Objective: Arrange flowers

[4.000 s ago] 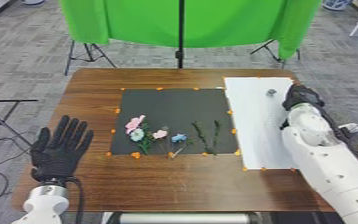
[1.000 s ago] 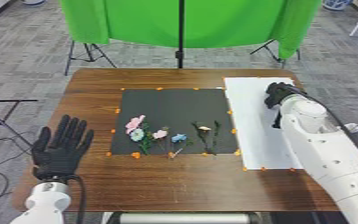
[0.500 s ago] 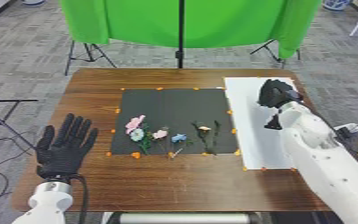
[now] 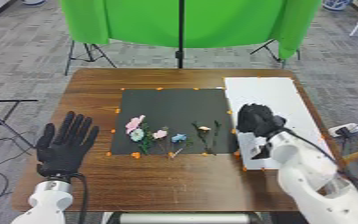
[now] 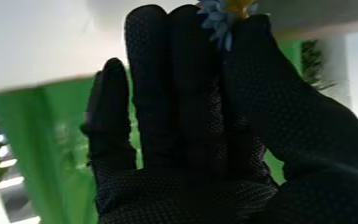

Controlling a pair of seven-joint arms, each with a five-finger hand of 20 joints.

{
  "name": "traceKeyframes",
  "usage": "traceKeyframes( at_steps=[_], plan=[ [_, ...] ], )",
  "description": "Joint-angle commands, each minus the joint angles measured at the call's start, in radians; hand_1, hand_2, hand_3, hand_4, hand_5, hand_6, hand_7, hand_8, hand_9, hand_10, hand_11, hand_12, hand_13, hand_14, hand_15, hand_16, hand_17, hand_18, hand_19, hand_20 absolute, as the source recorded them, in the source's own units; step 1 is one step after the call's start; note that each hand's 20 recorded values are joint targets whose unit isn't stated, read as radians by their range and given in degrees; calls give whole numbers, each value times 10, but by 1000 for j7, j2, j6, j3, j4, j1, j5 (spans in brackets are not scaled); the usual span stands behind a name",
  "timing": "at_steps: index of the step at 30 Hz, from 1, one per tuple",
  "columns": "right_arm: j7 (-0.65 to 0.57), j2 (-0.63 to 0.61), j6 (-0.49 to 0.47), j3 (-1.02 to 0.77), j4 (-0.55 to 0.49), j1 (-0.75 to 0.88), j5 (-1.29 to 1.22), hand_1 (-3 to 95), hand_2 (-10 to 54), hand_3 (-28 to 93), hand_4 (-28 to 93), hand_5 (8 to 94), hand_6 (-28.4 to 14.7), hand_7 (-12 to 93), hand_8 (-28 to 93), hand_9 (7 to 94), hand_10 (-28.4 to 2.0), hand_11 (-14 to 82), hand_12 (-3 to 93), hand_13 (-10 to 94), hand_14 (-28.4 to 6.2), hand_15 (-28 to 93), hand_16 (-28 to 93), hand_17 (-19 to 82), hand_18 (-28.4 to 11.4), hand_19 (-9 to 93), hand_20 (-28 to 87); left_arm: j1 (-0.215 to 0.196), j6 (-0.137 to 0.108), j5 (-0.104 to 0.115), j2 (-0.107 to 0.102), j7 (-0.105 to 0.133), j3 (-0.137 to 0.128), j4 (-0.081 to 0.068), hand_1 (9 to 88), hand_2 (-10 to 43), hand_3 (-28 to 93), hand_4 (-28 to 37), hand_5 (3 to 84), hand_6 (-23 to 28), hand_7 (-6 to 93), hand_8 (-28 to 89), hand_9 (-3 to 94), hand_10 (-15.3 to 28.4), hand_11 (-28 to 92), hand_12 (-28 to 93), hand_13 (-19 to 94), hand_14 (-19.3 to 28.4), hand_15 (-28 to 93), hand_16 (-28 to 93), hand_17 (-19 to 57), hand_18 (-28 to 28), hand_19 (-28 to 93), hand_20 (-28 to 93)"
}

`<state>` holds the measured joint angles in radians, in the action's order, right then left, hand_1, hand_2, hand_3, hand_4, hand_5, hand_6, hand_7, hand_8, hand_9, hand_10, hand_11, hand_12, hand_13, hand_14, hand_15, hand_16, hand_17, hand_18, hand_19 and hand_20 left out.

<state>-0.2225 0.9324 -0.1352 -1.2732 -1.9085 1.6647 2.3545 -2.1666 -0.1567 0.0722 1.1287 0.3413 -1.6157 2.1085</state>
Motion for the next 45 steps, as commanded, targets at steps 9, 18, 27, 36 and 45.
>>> traceKeyframes(
  at_steps=[9, 18, 27, 36, 45],
  plan=[
    [-18, 39, -69, 72, -13, -33, 8, 534, -95, 727, -283, 699, -4, 343, -76, 784, -111, 136, 321, 640, -81, 377, 297, 279, -200, 788, 346, 7, 8, -21, 1, 19, 15, -17, 297, 136, 765, -283, 459, 95, 115, -91, 394, 151, 190, 101, 283, 154, 337, -71, -73, 138, 346, 121],
    [-85, 32, -79, 33, -84, -5, -49, 410, -95, 823, -283, 614, -20, 214, -152, 632, -152, 194, 162, 555, -122, 449, 171, 262, -213, 804, 340, -4, 11, -18, -1, 32, -1, -13, 297, 136, 767, -283, 459, 95, 115, -91, 396, 150, 192, 102, 285, 154, 336, -71, -73, 137, 345, 122],
    [-35, 70, 18, 14, -117, -7, -75, 358, -95, 820, -283, 509, -56, 225, -152, 547, -172, 209, 162, 508, -137, 491, 146, 256, -216, 819, 329, -7, 28, -17, -10, 63, -24, -16, 283, 131, 771, -283, 458, 95, 113, -91, 395, 152, 189, 102, 283, 155, 335, -70, -73, 137, 342, 122],
    [-41, 261, 69, -156, -70, -65, -962, 213, 9, 811, -283, 337, -59, 121, -110, 371, -180, 99, 132, 345, -183, 267, 149, 142, -213, 588, 242, 22, 53, -84, -48, 66, -66, -48, 275, 137, 757, -283, 448, 93, 95, -90, 391, 149, 163, 89, 278, 138, 264, -77, -67, 132, 318, 111],
    [51, 387, 142, -207, -135, 31, -1243, 149, 42, 821, -282, 306, -40, 98, -100, 322, -147, 43, 114, 301, -176, 94, 205, 114, -194, 428, 194, 14, 102, -240, -92, 77, -97, -66, 244, 127, 757, -283, 417, 90, 59, -88, 369, 145, 127, 74, 261, 126, 207, -70, -65, 126, 291, 101]
  ],
)
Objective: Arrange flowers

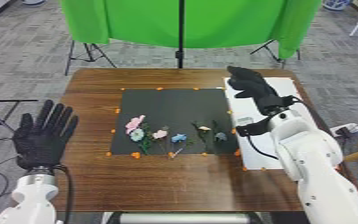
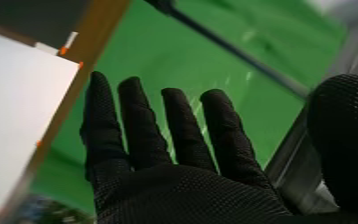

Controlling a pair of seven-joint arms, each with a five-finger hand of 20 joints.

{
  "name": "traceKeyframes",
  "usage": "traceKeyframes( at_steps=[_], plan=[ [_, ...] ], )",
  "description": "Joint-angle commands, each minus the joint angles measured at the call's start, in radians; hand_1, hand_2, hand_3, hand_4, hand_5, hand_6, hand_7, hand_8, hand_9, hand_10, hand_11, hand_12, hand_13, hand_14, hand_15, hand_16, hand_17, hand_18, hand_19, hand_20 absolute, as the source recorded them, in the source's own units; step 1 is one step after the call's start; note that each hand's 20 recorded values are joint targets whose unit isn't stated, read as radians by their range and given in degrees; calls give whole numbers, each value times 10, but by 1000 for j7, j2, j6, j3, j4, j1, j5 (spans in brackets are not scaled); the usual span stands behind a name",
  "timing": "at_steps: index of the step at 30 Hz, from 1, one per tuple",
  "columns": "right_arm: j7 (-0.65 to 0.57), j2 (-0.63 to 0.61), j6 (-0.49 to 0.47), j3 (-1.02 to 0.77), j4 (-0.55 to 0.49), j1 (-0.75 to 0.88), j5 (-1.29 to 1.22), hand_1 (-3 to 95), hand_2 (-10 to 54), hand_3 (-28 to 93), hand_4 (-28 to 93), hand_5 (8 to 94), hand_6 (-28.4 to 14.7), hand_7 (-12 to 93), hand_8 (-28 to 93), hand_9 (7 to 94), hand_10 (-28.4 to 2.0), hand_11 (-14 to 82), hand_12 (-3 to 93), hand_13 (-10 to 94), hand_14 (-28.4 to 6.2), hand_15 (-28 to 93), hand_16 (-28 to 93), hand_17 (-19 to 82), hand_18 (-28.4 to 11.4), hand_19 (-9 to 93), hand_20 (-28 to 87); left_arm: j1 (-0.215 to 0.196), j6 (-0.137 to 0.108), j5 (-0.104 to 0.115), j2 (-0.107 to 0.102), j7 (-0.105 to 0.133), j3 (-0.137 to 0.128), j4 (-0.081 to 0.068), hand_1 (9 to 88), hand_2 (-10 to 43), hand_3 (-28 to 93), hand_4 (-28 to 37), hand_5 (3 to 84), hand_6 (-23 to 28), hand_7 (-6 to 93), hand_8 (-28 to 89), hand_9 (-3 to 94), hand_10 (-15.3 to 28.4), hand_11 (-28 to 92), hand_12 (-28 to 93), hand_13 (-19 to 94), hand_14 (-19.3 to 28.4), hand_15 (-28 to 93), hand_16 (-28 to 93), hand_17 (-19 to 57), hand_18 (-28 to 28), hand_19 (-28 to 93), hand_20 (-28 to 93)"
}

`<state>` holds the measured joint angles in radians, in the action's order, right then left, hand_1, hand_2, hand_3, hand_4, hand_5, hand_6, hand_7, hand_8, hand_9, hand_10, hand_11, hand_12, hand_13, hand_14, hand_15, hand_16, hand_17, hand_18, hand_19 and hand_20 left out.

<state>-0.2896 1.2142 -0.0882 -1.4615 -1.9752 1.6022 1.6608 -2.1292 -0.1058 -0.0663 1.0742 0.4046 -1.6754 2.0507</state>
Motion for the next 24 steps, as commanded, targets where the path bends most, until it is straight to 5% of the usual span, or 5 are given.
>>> traceKeyframes(
  at_steps=[1, 7, 11, 16, 24],
  plan=[
    [114, 105, 74, -24, -74, 101, -564, 146, 42, 823, -282, 303, -40, 97, -100, 319, -146, 41, 114, 300, -175, 88, 207, 113, -192, 422, 193, -27, 54, -104, -27, 20, -42, -8, 239, 121, 759, -283, 412, 89, 53, -87, 364, 145, 122, 72, 258, 125, 201, -70, -65, 127, 287, 100],
    [174, 95, 94, -41, -103, 126, -562, 142, 43, 826, -282, 299, -37, 97, -99, 315, -146, 34, 113, 290, -171, 69, 218, 113, -186, 386, 187, -14, 45, -84, -31, 29, -47, -13, 233, 106, 761, -283, 403, 87, 45, -80, 353, 144, 107, 71, 252, 123, 176, -63, -62, 126, 268, 98],
    [244, 90, 94, -36, -115, 123, -547, 144, 43, 842, -282, 284, -21, 115, -108, 319, -135, 39, 109, 293, -151, 62, 216, 120, -177, 354, 181, 17, 49, -63, -76, 70, -57, -14, 236, 109, 759, -283, 409, 88, 50, -77, 357, 146, 113, 76, 253, 124, 177, -58, -62, 126, 268, 101],
    [255, 73, 63, -78, -134, 149, -549, 144, 40, 850, -282, 295, -13, 121, -118, 327, -125, 37, 98, 270, -129, 45, 192, 125, -152, 276, 167, 46, 65, -63, -66, 66, -42, -18, 237, 108, 761, -283, 414, 88, 53, -78, 359, 145, 115, 78, 256, 124, 178, -56, -62, 126, 267, 102],
    [255, 70, 43, -136, -163, 193, -551, 145, 40, 850, -283, 318, -14, 114, -116, 334, -128, 35, 92, 262, -121, 41, 170, 121, -133, 236, 150, 17, 69, -62, -49, 71, -45, 7, 240, 109, 761, -283, 418, 90, 56, -78, 361, 145, 118, 79, 259, 127, 182, -53, -63, 127, 270, 105]
  ],
)
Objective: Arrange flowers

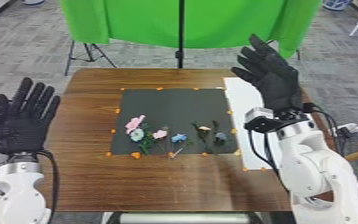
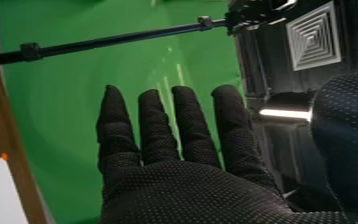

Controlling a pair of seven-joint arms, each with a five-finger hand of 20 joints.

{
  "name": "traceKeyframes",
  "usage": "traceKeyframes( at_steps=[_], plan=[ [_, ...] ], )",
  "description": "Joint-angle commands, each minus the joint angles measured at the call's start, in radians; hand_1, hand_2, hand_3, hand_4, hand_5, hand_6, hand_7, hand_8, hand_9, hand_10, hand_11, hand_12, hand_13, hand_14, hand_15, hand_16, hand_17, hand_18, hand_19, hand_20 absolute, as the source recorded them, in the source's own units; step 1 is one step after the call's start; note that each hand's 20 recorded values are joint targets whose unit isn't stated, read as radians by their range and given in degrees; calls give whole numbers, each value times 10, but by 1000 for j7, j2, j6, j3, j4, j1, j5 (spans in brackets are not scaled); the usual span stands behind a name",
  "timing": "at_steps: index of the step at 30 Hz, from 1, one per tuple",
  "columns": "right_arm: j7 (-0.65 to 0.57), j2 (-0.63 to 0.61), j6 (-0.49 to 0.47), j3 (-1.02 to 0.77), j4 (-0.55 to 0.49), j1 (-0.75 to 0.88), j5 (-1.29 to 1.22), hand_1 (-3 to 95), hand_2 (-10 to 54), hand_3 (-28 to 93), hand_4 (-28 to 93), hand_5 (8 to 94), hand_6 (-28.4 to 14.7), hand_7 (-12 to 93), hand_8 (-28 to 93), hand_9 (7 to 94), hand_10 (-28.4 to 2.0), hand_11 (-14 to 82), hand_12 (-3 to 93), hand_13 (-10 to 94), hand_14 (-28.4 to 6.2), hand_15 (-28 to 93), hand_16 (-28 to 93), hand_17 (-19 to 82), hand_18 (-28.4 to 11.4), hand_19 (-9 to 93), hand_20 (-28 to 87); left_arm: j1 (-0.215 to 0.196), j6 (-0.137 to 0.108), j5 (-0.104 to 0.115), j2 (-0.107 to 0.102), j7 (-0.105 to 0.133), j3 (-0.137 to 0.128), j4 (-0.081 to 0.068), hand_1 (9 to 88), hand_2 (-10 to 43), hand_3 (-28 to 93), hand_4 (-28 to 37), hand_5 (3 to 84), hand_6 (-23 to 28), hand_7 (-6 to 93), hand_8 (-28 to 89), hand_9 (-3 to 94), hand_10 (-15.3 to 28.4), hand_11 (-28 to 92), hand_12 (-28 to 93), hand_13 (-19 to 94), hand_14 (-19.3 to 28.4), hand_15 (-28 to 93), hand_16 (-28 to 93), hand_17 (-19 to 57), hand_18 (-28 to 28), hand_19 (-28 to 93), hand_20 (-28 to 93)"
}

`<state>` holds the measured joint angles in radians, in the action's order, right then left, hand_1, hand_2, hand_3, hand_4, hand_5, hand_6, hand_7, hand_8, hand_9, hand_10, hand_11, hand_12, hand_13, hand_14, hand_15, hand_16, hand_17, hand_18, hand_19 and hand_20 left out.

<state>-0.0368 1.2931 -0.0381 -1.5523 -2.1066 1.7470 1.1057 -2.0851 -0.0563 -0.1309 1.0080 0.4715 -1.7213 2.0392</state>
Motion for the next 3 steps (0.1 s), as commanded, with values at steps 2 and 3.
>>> traceKeyframes(
  at_steps=[2, 3],
  plan=[
    [0, -13, -2, -48, -27, 48, 17, 144, 40, 850, -283, 323, -15, 113, -116, 336, -128, 35, 91, 262, -121, 42, 166, 123, -127, 224, 146, -31, 23, -8, 19, 9, -1, 20, 240, 109, 761, -283, 419, 89, 58, -78, 361, 145, 118, 79, 259, 127, 183, -53, -63, 127, 270, 105],
    [-4, -14, 5, -48, -28, 52, 12, 144, 40, 850, -283, 326, -15, 113, -116, 337, -128, 35, 91, 262, -120, 43, 164, 124, -125, 219, 145, -31, 21, -4, 25, 10, 0, 21, 241, 109, 761, -283, 420, 89, 59, -78, 361, 145, 119, 79, 259, 128, 183, -54, -63, 127, 270, 105]
  ],
)
